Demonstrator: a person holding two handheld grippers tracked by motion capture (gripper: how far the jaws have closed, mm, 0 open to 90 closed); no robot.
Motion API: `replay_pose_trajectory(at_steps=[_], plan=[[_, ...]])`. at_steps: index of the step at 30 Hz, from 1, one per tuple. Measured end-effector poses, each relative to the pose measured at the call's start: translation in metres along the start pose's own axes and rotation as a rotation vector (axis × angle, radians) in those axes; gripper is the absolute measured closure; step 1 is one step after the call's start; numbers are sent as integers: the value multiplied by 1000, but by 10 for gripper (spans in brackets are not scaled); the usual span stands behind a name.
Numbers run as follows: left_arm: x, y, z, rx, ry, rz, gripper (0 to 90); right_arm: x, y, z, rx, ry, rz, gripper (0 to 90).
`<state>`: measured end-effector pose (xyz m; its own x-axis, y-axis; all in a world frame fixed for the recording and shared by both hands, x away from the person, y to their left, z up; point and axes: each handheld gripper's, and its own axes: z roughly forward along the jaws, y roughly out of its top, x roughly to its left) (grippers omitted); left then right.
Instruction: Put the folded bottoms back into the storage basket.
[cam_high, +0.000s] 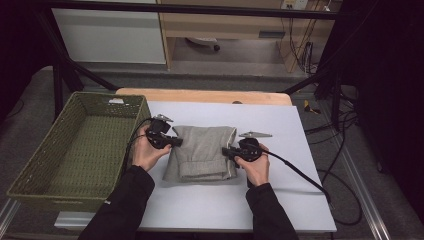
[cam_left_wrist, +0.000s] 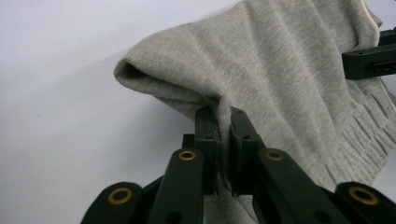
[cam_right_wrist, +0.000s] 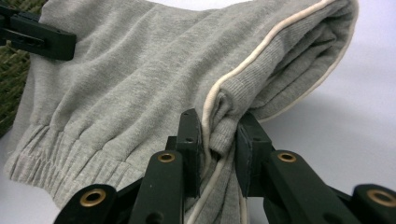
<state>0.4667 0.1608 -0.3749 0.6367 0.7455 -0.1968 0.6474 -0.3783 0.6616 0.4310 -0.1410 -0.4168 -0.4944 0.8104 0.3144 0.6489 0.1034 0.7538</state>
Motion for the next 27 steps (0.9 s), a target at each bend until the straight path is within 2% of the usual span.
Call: replay_pose_trajectory(at_steps=[8, 27], plan=[[-7, 1, -8, -15, -3, 12, 839, 2, 1, -8, -13, 7, -1, 744], [-15, 6, -23, -14, -5, 36, 839, 8, 2, -21, -33, 24, 3, 743]])
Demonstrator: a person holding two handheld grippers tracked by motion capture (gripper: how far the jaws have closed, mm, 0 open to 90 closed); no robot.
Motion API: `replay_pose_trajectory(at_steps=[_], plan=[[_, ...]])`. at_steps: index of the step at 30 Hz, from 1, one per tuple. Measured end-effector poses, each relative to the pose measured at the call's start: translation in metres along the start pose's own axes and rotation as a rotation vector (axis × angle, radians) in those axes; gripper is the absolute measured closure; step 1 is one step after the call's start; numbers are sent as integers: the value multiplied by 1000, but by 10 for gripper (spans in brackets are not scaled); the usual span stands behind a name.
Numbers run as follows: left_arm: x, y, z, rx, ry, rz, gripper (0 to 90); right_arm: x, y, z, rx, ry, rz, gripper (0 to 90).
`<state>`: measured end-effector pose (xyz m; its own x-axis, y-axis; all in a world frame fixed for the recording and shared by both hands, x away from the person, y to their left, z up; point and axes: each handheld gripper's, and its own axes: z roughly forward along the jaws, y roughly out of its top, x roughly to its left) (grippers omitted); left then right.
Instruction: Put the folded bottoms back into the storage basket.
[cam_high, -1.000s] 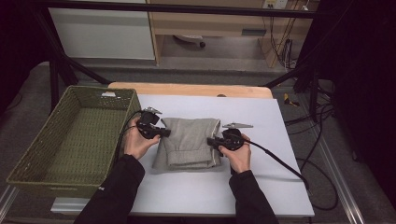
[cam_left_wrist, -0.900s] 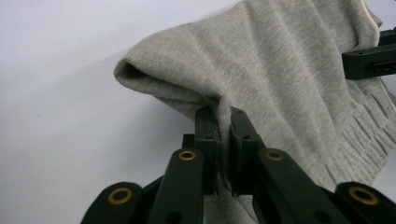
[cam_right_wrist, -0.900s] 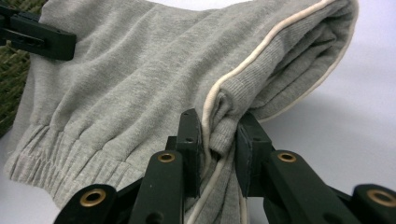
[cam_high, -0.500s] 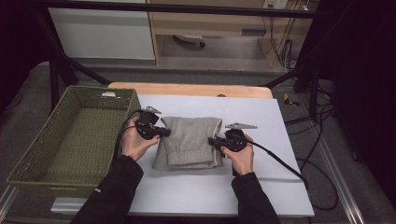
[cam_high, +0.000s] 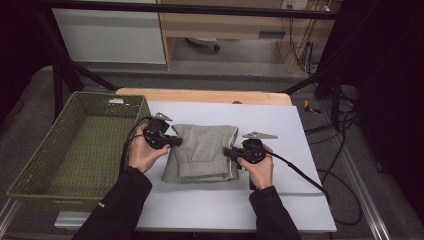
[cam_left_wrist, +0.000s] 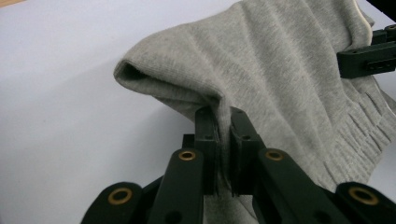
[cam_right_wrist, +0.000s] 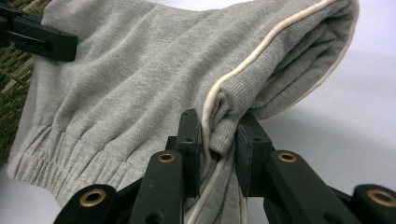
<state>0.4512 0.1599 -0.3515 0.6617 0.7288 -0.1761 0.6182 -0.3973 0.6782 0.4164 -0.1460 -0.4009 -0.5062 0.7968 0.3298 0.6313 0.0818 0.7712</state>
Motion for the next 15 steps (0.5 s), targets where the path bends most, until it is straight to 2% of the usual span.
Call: replay_pose_trajectory(at_steps=[15], plan=[[-8, 5, -9, 4, -5, 18, 839, 5, 0, -13, -23, 13, -9, 743]])
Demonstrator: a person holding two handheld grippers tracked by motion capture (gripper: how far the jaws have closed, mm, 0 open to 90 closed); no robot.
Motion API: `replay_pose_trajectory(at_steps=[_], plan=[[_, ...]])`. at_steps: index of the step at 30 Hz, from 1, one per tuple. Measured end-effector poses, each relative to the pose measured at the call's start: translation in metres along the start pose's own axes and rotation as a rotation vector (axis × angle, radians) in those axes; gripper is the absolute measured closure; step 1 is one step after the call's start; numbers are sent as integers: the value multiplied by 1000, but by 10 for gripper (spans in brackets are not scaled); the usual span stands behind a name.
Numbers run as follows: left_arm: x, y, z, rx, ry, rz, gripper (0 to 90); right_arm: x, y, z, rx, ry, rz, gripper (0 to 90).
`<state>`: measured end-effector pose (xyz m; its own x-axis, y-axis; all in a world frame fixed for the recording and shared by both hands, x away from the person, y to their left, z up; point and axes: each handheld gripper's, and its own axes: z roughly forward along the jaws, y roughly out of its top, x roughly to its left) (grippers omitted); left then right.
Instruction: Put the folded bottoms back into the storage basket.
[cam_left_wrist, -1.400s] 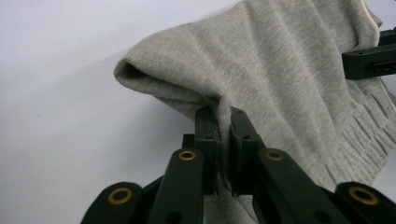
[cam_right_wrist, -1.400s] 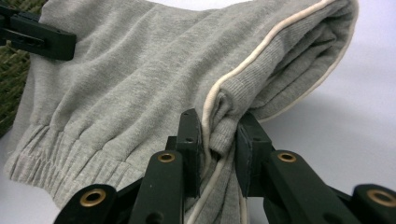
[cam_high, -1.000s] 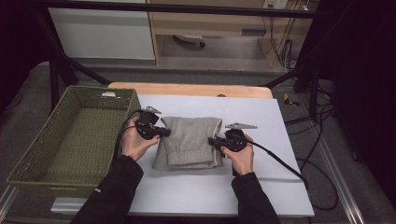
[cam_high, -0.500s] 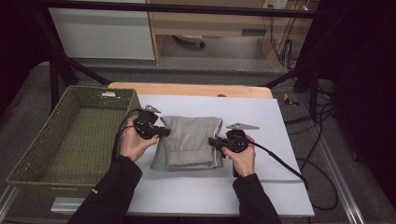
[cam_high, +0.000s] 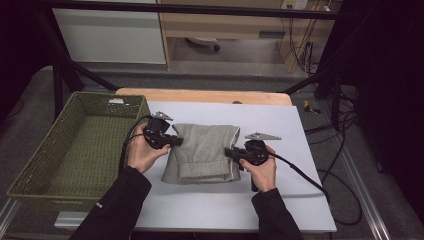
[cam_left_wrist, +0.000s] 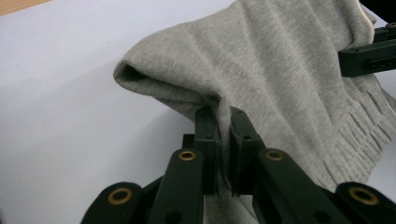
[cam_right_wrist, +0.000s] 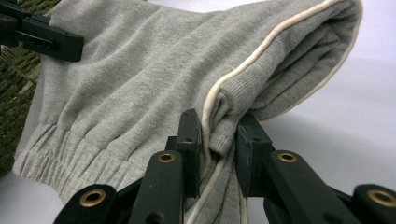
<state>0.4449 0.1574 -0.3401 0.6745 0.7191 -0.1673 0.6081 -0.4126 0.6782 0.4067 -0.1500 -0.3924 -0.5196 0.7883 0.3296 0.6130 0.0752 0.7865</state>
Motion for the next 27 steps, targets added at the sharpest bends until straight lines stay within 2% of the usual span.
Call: replay_pose_trajectory(at_steps=[21, 27], plan=[[-4, 2, -21, -19, 3, 17, 839, 15, 6, -10, -29, 25, -39, 743], [-5, 2, -26, -11, 6, 23, 839, 19, 7, -13, -36, 33, -49, 743]])
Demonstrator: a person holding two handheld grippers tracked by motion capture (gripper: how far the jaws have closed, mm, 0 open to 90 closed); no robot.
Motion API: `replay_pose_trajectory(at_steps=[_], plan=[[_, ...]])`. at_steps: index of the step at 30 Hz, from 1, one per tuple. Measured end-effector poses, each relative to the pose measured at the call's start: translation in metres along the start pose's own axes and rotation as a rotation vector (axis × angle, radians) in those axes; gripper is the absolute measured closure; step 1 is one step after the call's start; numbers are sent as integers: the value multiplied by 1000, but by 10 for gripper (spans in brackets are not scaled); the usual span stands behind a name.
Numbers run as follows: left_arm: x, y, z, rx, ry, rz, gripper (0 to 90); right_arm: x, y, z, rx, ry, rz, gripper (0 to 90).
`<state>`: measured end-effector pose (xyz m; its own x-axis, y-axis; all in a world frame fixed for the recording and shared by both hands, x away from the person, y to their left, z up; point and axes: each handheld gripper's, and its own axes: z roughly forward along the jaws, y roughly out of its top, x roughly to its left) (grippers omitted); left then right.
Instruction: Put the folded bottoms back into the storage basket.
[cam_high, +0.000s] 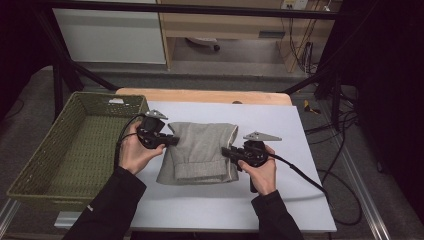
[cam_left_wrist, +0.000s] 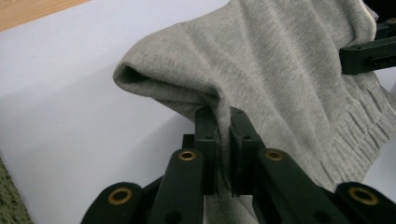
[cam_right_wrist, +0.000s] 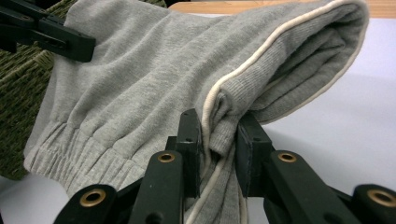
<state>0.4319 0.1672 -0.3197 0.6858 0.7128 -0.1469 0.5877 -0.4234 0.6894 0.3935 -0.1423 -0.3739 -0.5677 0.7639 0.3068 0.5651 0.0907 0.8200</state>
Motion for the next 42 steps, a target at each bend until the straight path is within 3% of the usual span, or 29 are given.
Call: replay_pose_trajectory(at_steps=[42], plan=[[-12, 3, -37, -13, 12, 14, 839, 22, 10, -12, -45, 46, -37, 743]])
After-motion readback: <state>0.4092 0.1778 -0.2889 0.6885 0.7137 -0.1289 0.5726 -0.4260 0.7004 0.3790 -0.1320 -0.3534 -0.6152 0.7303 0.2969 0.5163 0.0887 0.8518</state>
